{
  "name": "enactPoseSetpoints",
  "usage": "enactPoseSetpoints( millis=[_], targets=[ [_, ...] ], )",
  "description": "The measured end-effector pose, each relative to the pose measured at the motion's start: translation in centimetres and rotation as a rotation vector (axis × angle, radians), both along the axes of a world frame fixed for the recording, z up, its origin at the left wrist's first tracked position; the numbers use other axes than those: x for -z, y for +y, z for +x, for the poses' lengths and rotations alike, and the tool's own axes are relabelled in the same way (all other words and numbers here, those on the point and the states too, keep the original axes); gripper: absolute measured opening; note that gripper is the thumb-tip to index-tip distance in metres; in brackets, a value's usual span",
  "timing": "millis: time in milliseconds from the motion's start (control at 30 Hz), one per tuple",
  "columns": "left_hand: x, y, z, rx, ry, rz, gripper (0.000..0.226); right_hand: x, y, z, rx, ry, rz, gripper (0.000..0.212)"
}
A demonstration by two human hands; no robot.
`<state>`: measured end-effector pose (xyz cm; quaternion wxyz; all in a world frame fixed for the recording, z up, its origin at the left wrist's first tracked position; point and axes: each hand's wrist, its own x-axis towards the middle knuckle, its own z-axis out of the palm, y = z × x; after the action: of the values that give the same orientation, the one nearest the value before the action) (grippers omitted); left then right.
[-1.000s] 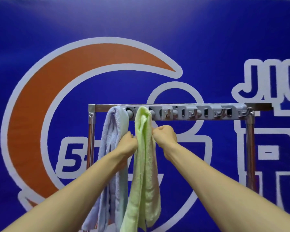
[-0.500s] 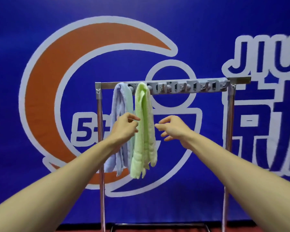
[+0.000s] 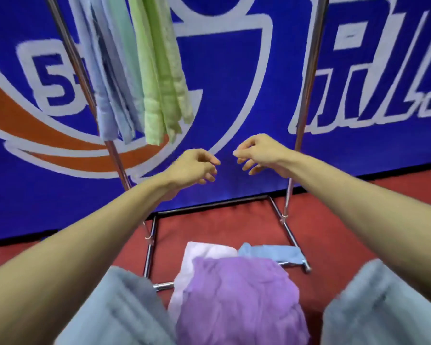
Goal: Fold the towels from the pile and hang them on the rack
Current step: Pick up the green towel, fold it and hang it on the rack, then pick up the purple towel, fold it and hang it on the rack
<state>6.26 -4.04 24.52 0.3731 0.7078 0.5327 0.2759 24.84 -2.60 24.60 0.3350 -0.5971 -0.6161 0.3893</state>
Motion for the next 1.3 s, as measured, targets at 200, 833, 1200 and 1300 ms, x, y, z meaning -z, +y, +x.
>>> enactPoseSetpoints(
  millis=[200,833,1200,1300],
  targets=[
    [9.9,1.4,0.8,0.055,0.151,-0.123,0.015,10.5,1.6,1.0,0.025,-0.014,-0.198,0.013],
    [21.0,0.6,4.0,0.714,1.001,-0.168,0.046,36.7,-2.1,2.3,-0.152,-0.426,-0.71,0.038],
    [23.9,0.1,9.8,1.002,1.15,-0.1,0.044,46.4,-6.8,7.2,-0.314,-0.651,-0.923,0.076],
    [24.1,0.3,9.8,1.023,1.192,-0.114,0.045,46.3,-7.9,7.1,-0.293,-0.642,-0.878,0.066]
  ],
)
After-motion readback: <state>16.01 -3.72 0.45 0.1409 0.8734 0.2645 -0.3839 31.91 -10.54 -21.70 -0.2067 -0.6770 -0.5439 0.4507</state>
